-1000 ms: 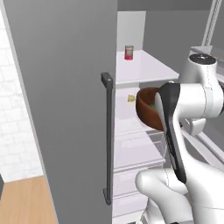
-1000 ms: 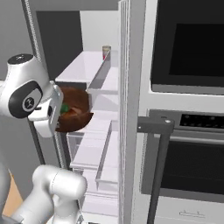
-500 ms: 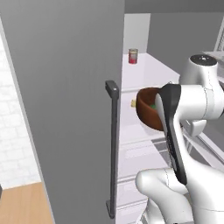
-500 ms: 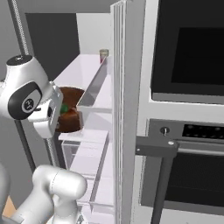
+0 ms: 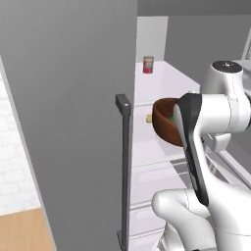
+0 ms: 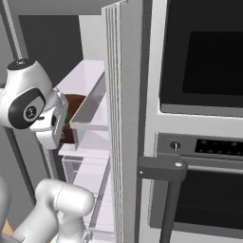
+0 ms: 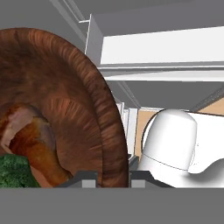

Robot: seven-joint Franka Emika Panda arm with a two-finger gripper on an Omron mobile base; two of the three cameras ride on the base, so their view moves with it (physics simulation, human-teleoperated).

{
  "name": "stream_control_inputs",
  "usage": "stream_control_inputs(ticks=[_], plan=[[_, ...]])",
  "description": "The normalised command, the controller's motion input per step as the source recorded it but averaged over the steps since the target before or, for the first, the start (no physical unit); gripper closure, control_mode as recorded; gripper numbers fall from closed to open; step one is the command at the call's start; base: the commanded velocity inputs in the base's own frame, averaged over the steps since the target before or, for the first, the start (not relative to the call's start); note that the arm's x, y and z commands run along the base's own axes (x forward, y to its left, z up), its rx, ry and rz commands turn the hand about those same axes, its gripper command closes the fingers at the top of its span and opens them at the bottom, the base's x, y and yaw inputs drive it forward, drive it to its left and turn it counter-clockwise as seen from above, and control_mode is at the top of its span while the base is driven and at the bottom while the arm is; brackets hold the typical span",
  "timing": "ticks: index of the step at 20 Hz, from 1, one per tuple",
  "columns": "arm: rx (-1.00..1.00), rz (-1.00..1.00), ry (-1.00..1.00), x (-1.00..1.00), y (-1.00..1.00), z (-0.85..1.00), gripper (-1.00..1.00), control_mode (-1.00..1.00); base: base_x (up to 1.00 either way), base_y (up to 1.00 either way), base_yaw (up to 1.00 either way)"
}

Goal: Pick the chicken drumstick and broccoli from their plates and place them in the bowl. Then put the bowl in the fridge.

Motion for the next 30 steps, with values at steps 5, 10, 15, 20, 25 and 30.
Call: stream_control_inputs(ticks=[5, 10, 15, 20, 25, 30], plan=[[0.0, 0.0, 0.0, 0.0, 0.0, 0.0, 1.0, 1.0, 0.3, -0.1, 0.0], [0.0, 0.0, 0.0, 0.0, 0.0, 0.0, 1.0, 1.0, 0.55, 0.0, 0.0], [0.0, 0.0, 0.0, 0.0, 0.0, 0.0, 1.0, 1.0, 0.35, 0.0, 0.0], [0.0, 0.0, -0.11, 0.01, 0.0, 0.08, 1.0, -1.0, 0.02, 0.0, 0.0], [0.0, 0.0, -0.44, 0.04, 0.0, 0.45, 1.0, -1.0, 0.0, 0.0, 0.0], [0.05, 0.0, -0.08, 0.71, 0.0, 0.42, 1.0, -1.0, 0.0, 0.0, 0.0]])
